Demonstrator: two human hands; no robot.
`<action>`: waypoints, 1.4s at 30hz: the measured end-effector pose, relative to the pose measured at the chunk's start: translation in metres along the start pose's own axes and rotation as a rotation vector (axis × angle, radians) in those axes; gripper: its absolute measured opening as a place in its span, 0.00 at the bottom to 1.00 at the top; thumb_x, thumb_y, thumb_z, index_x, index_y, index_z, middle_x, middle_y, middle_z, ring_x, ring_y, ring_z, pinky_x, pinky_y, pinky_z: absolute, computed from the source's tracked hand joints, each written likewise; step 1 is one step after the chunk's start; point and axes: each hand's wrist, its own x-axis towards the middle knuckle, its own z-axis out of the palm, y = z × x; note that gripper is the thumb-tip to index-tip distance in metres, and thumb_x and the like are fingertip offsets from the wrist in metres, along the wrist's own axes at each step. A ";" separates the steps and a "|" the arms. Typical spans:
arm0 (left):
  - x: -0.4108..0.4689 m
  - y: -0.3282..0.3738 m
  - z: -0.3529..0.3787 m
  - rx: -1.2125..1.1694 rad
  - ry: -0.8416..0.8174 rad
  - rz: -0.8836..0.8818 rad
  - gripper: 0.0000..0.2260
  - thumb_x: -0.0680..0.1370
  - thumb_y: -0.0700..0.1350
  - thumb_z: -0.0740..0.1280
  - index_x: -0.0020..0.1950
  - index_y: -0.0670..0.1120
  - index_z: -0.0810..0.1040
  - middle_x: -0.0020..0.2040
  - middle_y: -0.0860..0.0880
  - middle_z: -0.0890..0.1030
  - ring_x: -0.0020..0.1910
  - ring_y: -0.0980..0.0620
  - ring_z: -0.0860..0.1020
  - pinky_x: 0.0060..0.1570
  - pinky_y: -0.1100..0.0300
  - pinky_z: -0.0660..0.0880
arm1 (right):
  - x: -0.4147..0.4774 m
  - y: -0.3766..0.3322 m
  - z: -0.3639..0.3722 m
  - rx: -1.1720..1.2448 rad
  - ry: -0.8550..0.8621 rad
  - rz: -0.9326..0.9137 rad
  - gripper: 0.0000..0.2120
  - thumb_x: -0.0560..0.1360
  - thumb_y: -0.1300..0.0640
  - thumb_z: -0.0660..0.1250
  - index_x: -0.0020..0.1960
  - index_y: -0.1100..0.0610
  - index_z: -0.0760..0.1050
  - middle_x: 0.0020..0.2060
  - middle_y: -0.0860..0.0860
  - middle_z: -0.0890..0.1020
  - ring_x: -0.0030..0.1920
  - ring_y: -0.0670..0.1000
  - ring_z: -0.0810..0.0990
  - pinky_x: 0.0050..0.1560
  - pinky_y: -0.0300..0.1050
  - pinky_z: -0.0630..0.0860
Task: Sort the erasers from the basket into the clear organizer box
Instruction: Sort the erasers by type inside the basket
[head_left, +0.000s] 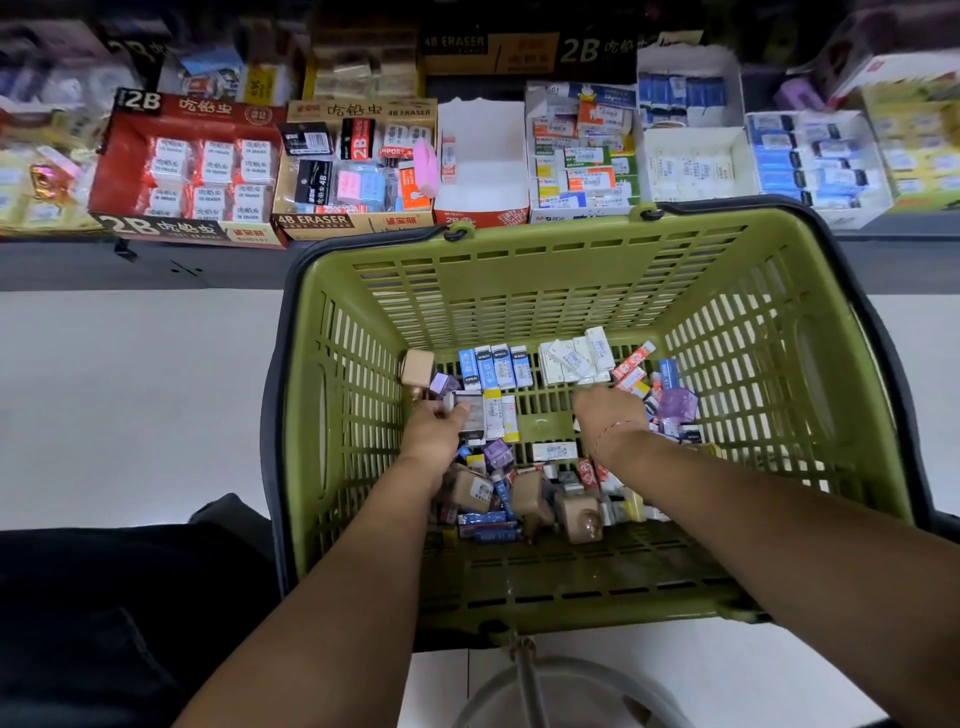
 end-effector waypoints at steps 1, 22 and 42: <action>0.000 0.000 0.000 -0.004 -0.002 -0.003 0.19 0.79 0.52 0.65 0.66 0.45 0.71 0.59 0.46 0.76 0.58 0.43 0.77 0.56 0.51 0.75 | 0.001 0.000 -0.001 0.059 0.039 0.006 0.14 0.73 0.67 0.65 0.57 0.59 0.73 0.51 0.55 0.80 0.51 0.56 0.81 0.39 0.45 0.71; 0.000 0.000 0.001 -0.119 -0.003 -0.020 0.07 0.80 0.49 0.65 0.53 0.48 0.70 0.52 0.46 0.75 0.56 0.42 0.77 0.58 0.51 0.75 | 0.007 -0.011 0.000 0.606 -0.222 -0.085 0.14 0.73 0.57 0.70 0.54 0.67 0.79 0.53 0.63 0.81 0.53 0.60 0.80 0.55 0.50 0.78; -0.014 0.001 -0.012 0.117 0.256 0.063 0.13 0.77 0.46 0.69 0.56 0.39 0.79 0.52 0.43 0.82 0.42 0.47 0.75 0.43 0.60 0.70 | -0.002 -0.012 0.005 0.341 -0.271 -0.173 0.14 0.75 0.53 0.67 0.53 0.63 0.78 0.51 0.58 0.81 0.51 0.56 0.80 0.49 0.45 0.77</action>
